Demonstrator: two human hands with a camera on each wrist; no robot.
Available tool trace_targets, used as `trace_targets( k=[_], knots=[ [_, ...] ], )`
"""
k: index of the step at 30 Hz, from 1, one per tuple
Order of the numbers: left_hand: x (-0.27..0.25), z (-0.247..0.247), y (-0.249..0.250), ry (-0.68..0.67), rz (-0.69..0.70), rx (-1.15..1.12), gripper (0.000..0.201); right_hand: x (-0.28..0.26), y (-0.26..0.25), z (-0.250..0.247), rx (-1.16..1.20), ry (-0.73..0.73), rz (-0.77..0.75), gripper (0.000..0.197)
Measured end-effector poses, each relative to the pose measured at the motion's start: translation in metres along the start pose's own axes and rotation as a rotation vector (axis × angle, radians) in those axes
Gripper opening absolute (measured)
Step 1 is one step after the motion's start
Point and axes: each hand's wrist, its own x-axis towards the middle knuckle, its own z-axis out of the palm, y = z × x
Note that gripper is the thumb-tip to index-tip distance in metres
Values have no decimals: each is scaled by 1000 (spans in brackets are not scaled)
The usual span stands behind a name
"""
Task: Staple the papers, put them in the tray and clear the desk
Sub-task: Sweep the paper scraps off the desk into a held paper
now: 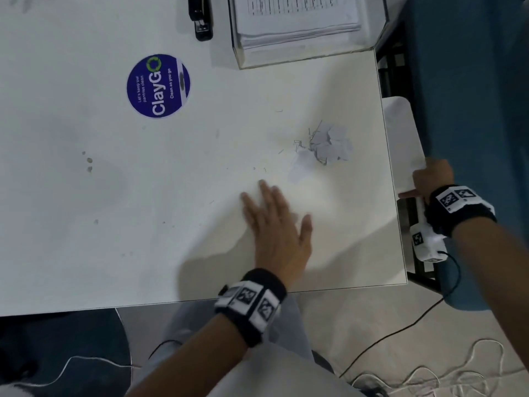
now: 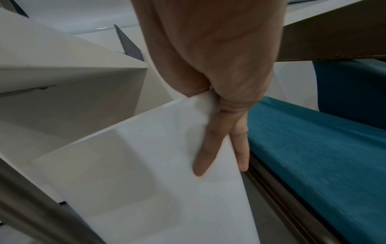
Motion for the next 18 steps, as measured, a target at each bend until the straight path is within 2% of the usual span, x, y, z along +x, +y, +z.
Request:
trace_targets(
  k=[4, 8, 12, 13, 15, 18],
  knots=[
    [24, 11, 42, -2, 98, 35, 79, -5, 2, -3, -89, -13, -9, 46],
    [44, 2, 65, -7, 181, 32, 75, -8, 4, -4, -60, -37, 25, 39],
    [44, -28, 42, 104, 244, -6, 73, -12, 1, -7, -57, -42, 45, 38],
    [41, -36, 26, 155, 218, -18, 74, -14, 0, -8, -43, -42, 44, 38],
    [38, -53, -14, 218, 75, -22, 76, -14, -2, -9, -35, -43, 32, 37],
    [39, -66, -64, 192, -206, -90, 72, -9, -3, -9, -2, -59, 27, 32]
  ],
)
